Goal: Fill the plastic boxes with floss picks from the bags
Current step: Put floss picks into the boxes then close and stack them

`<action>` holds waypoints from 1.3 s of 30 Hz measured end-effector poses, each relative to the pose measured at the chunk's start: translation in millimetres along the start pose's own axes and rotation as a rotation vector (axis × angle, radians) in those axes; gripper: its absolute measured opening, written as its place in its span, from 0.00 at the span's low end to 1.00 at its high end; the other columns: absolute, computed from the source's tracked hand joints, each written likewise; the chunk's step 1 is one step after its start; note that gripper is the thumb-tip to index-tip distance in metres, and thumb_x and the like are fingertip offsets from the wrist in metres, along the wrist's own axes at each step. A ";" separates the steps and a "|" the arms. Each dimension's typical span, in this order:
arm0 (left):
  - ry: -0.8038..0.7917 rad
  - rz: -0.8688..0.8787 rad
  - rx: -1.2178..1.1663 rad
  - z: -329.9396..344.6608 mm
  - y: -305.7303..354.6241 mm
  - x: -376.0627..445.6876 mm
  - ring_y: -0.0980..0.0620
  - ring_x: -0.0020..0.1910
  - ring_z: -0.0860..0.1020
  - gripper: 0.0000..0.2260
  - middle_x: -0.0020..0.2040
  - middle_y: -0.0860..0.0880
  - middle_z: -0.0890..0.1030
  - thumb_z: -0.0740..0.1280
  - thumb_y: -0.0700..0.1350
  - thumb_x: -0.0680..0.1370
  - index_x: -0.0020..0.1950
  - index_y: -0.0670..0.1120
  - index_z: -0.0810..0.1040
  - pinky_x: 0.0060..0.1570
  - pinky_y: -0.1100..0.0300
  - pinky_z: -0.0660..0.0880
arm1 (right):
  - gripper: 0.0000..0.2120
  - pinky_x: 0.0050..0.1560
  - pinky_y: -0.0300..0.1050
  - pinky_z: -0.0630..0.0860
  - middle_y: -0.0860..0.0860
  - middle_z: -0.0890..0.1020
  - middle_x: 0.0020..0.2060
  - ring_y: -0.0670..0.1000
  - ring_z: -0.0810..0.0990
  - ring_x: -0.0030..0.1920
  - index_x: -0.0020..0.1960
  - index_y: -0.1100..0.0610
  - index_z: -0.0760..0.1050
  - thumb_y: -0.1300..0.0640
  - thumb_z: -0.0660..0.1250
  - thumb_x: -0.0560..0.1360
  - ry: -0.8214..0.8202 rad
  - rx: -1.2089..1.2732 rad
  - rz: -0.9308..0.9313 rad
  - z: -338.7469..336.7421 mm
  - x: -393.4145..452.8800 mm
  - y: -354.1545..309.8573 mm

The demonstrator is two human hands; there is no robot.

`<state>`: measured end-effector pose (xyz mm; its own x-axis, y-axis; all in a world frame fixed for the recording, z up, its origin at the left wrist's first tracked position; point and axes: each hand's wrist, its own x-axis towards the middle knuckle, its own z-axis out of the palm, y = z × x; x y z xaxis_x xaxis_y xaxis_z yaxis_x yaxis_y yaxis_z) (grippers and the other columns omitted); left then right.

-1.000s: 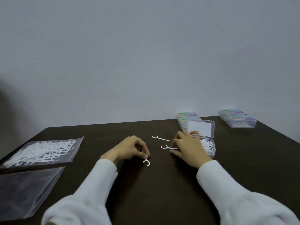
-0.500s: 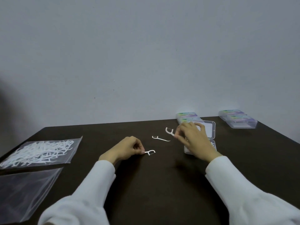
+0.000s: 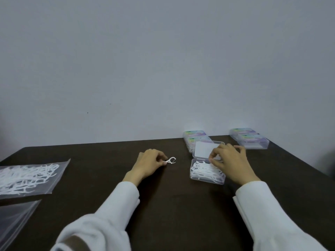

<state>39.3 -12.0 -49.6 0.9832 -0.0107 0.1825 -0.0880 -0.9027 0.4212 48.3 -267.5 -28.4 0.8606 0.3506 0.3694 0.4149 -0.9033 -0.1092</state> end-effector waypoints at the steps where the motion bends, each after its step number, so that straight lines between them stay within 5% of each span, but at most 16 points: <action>1: 0.003 -0.021 -0.008 -1.5 0.1 2.1 0.55 0.49 0.76 0.07 0.46 0.55 0.80 0.69 0.48 0.76 0.54 0.52 0.81 0.63 0.51 0.67 | 0.08 0.69 0.50 0.53 0.45 0.75 0.58 0.46 0.69 0.62 0.55 0.48 0.74 0.49 0.60 0.78 0.005 0.010 0.002 0.2 0.3 -0.1; 5: -0.031 -0.059 0.042 -7.3 2.3 9.5 0.56 0.49 0.76 0.02 0.42 0.57 0.79 0.69 0.48 0.75 0.43 0.52 0.81 0.63 0.51 0.62 | 0.08 0.69 0.50 0.53 0.45 0.76 0.55 0.46 0.71 0.59 0.54 0.48 0.75 0.50 0.60 0.78 0.030 0.041 0.023 1.5 1.1 3.5; 12: -0.228 0.039 0.369 -8.8 12.4 11.8 0.49 0.61 0.69 0.11 0.57 0.52 0.78 0.58 0.48 0.81 0.51 0.47 0.79 0.63 0.48 0.57 | 0.08 0.69 0.51 0.51 0.45 0.77 0.52 0.46 0.72 0.58 0.53 0.49 0.76 0.50 0.60 0.78 0.034 0.089 0.049 2.0 0.4 5.7; 19: 0.047 0.296 0.286 -4.9 80.3 4.4 0.52 0.61 0.70 0.08 0.56 0.52 0.77 0.60 0.50 0.81 0.52 0.49 0.76 0.69 0.50 0.51 | 0.05 0.67 0.51 0.56 0.44 0.74 0.45 0.46 0.73 0.52 0.49 0.50 0.75 0.53 0.60 0.78 0.098 0.133 0.128 1.2 -1.7 9.6; 30: 0.060 0.372 0.279 25.2 113.5 3.9 0.53 0.64 0.69 0.08 0.57 0.52 0.77 0.64 0.48 0.79 0.56 0.51 0.78 0.71 0.43 0.38 | 0.13 0.50 0.42 0.73 0.53 0.81 0.48 0.50 0.77 0.46 0.52 0.56 0.77 0.68 0.59 0.74 0.088 0.442 0.261 9.5 -2.7 19.7; 32: 0.101 0.326 0.163 27.9 106.2 6.8 0.54 0.62 0.70 0.08 0.56 0.52 0.77 0.63 0.47 0.79 0.56 0.51 0.78 0.73 0.42 0.43 | 0.13 0.51 0.42 0.73 0.55 0.80 0.50 0.51 0.77 0.48 0.52 0.58 0.77 0.69 0.56 0.76 0.109 0.526 0.317 10.6 -1.4 20.3; 35: 0.192 0.139 -0.234 38.7 99.1 11.0 0.53 0.56 0.73 0.09 0.57 0.50 0.76 0.61 0.44 0.80 0.58 0.47 0.76 0.65 0.52 0.67 | 0.12 0.50 0.41 0.71 0.56 0.79 0.53 0.51 0.76 0.50 0.53 0.60 0.76 0.68 0.55 0.78 0.131 0.605 0.391 11.5 0.9 21.9; 39: 0.005 -0.156 -0.759 52.8 104.6 11.5 0.51 0.56 0.77 0.12 0.59 0.46 0.78 0.58 0.39 0.80 0.61 0.43 0.76 0.59 0.56 0.74 | 0.13 0.54 0.43 0.71 0.58 0.77 0.57 0.54 0.75 0.56 0.58 0.61 0.74 0.68 0.56 0.77 0.126 0.594 0.457 12.8 0.7 25.0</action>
<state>49.9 -129.3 -50.4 0.9927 0.0954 0.0744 -0.0364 -0.3514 0.9355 63.1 -286.6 -42.6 0.9597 -0.0895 0.2664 0.1449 -0.6546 -0.7419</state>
